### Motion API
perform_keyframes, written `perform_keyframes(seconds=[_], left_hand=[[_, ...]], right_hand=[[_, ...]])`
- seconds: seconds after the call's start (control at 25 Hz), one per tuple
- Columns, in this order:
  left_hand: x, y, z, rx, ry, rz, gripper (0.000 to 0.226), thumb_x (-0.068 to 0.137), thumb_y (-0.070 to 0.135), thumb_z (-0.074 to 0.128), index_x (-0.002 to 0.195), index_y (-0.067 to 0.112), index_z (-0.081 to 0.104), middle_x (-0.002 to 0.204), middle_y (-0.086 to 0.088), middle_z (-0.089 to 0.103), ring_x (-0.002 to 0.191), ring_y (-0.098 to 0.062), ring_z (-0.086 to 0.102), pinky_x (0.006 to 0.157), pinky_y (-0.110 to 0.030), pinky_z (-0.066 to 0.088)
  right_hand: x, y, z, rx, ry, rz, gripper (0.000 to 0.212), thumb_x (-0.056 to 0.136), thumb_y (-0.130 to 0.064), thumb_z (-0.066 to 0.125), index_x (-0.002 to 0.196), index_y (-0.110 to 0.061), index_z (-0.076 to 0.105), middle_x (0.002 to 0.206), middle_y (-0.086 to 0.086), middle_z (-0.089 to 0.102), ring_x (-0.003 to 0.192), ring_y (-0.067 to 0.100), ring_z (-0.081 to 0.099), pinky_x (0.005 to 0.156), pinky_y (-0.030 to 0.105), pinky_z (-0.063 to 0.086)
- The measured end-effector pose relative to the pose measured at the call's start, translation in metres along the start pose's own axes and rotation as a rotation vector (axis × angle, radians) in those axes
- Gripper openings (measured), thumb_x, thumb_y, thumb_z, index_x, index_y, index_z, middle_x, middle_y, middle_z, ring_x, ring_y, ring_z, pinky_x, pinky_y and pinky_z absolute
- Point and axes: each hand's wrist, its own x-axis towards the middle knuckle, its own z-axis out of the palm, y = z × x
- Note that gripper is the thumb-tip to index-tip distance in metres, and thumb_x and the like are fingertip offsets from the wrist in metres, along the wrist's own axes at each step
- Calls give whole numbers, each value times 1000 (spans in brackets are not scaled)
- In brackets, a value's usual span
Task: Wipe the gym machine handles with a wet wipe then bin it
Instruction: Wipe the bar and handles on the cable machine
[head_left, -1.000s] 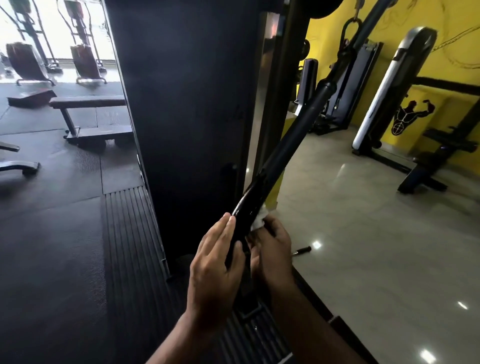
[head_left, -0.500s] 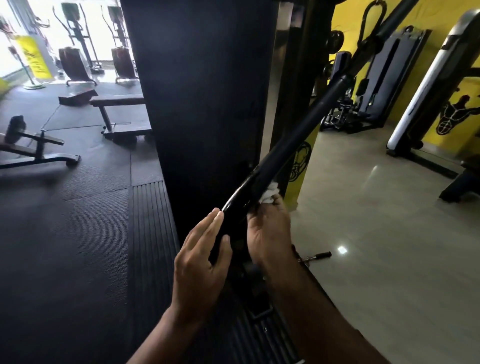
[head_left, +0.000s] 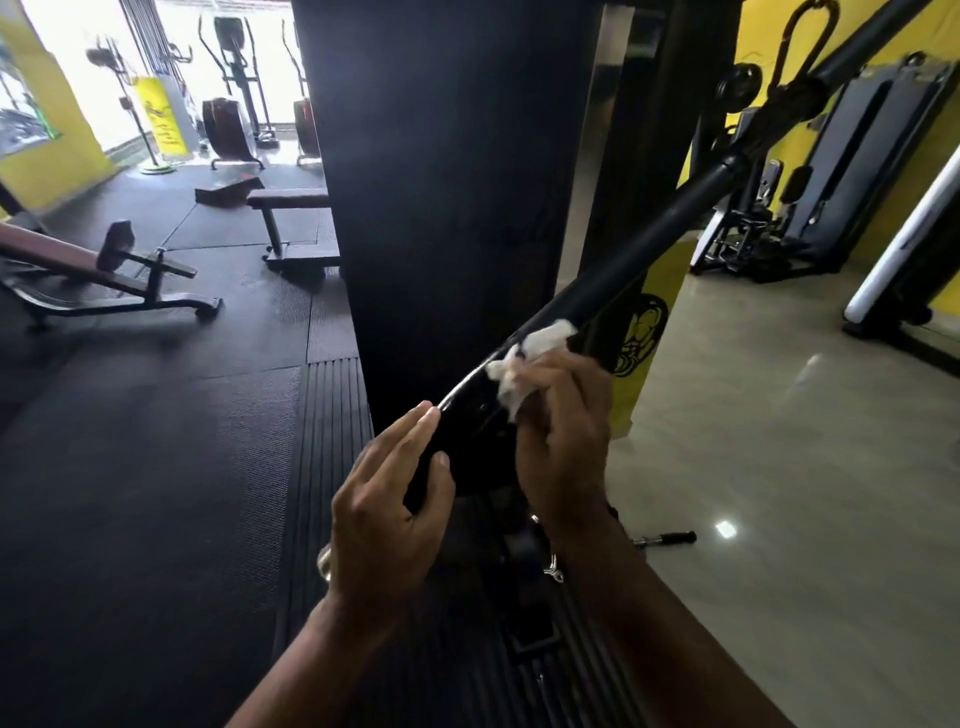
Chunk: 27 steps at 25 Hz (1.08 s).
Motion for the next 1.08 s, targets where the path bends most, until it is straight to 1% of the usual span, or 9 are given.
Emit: perform_keyframes(seconds=[0.08,0.24,0.36,0.48,0.56,0.64,0.8,0.96,1.08], left_hand=[[4,-3,-1,-1,-5,8,36,91,20,57,121,3,67,126,-4,64,117,-9,61,100,-19,46],[11,-14,-2,-9,-43,24,38,90,21,58,123,3,66,127,-3,64,118,-9,60,101,-16,43],[19,-20,-4,-15,-47,36,38,90,22,57,121,2,67,127,-3,63,118,-8,59,102,-14,41],[28,-26,-6,-17,-49,50,37,90,21,57,121,3,67,128,-2,62,119,-7,58,102,-13,40],[33,-29,-7,-10,-45,56,37,90,21,57,122,4,67,129,0,61,119,-6,57,102,-12,39],[40,-32,-8,-3,-50,65,37,90,21,57,122,4,67,129,1,61,119,-7,57,103,-12,38],[48,-38,-5,-12,-92,63,38,91,21,58,123,5,66,130,1,60,121,-9,56,103,-14,39],[53,-41,0,-29,-104,68,37,92,21,59,125,6,65,130,2,59,122,-9,55,103,-14,40],[55,-46,6,-27,-118,66,38,90,18,61,126,6,65,130,-2,62,122,-11,57,103,-21,44]], right_hand=[[5,3,-1,-53,-101,-140,15,97,-14,57,111,-12,64,109,6,60,107,22,51,95,32,45],[19,2,-2,-82,-79,-81,14,93,-11,63,106,-10,67,109,2,56,106,15,48,90,33,47],[39,8,-5,-143,-321,-325,19,95,-23,62,108,-10,69,113,0,52,106,20,48,96,27,43],[71,6,-9,-210,-408,-155,19,92,-22,63,107,-12,69,117,3,56,108,21,49,96,32,45],[72,-9,-3,-291,-570,-230,28,93,-24,55,117,-13,66,122,4,57,115,19,46,107,25,34],[84,-19,-3,-332,-737,-343,40,94,-30,40,119,-12,65,120,4,61,114,19,49,102,20,29],[138,-25,4,-395,-857,-102,37,92,-29,38,112,-21,68,103,-3,65,100,12,52,85,24,43],[147,-43,29,-449,-1185,-244,30,96,-25,39,112,-23,64,106,-5,64,102,12,55,89,33,48],[181,-27,31,-546,-1316,8,23,94,-15,48,105,-25,66,99,-3,67,89,15,62,83,39,54]])
